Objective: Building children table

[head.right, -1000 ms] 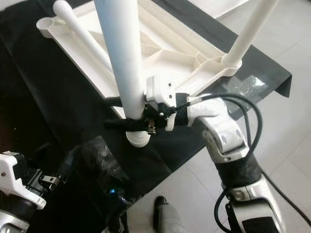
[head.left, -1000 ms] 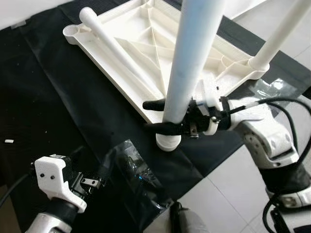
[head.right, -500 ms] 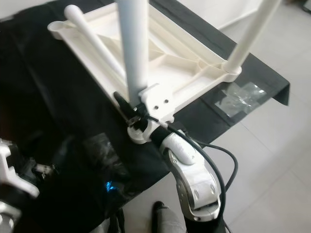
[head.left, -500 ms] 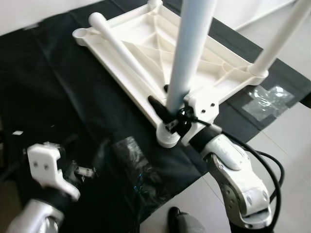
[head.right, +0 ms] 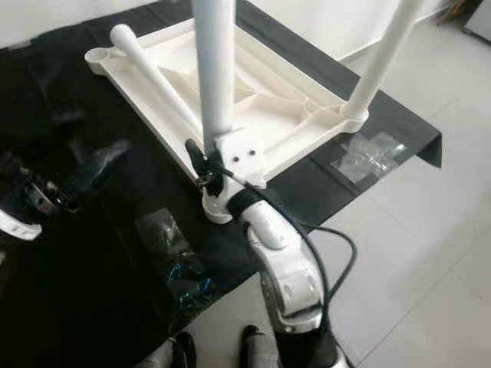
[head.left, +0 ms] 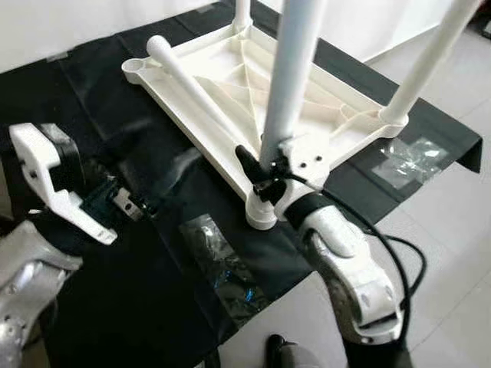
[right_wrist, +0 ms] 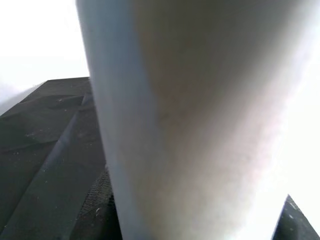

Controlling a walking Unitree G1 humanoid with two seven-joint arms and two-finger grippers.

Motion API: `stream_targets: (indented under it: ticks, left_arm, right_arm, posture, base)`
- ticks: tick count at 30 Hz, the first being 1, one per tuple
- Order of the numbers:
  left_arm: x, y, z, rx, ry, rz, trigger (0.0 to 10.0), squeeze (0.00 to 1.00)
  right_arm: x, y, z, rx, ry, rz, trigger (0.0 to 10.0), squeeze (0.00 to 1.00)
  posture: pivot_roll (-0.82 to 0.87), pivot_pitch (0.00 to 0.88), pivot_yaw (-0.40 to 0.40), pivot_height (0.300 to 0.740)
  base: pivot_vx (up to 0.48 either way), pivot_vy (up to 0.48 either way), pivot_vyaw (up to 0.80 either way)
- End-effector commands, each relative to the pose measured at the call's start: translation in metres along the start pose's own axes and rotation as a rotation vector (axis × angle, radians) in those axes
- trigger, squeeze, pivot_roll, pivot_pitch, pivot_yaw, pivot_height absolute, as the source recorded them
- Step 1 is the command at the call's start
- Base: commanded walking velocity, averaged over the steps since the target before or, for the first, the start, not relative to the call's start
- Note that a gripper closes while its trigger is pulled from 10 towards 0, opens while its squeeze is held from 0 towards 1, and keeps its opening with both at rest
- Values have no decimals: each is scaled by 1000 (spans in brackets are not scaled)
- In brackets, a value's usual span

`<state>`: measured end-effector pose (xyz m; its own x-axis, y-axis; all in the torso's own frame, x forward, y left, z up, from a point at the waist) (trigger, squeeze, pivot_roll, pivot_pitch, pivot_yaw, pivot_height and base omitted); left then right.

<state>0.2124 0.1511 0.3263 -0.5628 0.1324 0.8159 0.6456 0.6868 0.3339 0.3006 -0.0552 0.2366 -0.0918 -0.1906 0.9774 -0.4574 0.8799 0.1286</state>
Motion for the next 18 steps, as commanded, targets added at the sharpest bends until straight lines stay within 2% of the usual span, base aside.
stream_targets:
  ticks: [1,2,5,6,7,8,10,13,14,18]
  left_arm:
    - [4,-6,-8,-118,-20,67,10000,0]
    - [8,-7,-15,-176,-53,94,10000,0]
    - [10,-8,-19,-211,-72,110,10000,0]
    - [9,-7,-27,-224,-82,121,10000,0]
    - [4,-5,-36,-210,-73,106,10000,0]
    - [4,-5,-36,-210,-73,106,10000,0]
    - [-4,1,-52,-164,-50,85,10000,0]
    - [-8,7,-60,-129,-40,87,10000,0]
    - [-16,14,-70,-90,5,54,10000,0]
    - [-24,18,-80,-81,37,49,10000,0]
  right_arm:
    - [-71,-23,4,-146,333,-51,10000,0]
    - [-70,-22,-1,-150,325,-50,10000,0]
    - [-70,-22,-5,-152,321,-50,10000,0]
    - [-70,-22,-9,-152,313,-46,10000,0]
    - [-68,-21,-14,-148,303,-44,10000,0]
    - [-68,-21,-14,-148,303,-44,10000,0]
    - [-65,-19,-20,-143,286,-41,10000,0]
    - [-63,-17,-23,-137,277,-43,10000,0]
    - [-60,-12,-26,-122,266,-50,10000,0]
    - [-61,-4,-26,-101,265,-62,10000,0]
  posture:
    - [57,246,39,740]
    - [57,242,43,740]
    - [58,240,45,740]
    - [56,235,47,740]
    - [55,228,49,740]
    - [55,228,49,740]
    - [47,226,54,740]
    - [41,223,57,740]
    - [41,219,56,740]
    - [40,214,62,740]
  base:
    - [0,0,0]
    - [0,0,0]
    - [0,0,0]
    - [0,0,0]
    - [0,0,0]
    - [0,0,0]
    - [0,0,0]
    - [0,0,0]
    - [0,0,0]
    - [0,0,0]
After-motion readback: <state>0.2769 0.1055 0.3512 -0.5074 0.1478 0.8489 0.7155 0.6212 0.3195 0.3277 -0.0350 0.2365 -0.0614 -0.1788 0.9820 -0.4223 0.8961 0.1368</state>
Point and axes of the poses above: a point about 5 cm out from each wrist's last joint towards the gripper, its own z axis pointing back from the gripper into the wrist, its own x axis along the axis of the wrist's last joint, y = z × x, the point moved 2 cm from there along -z, pointing out of the wrist towards the gripper, and after that the axes turned 14 degrees about -z, right-handed, at the moved point
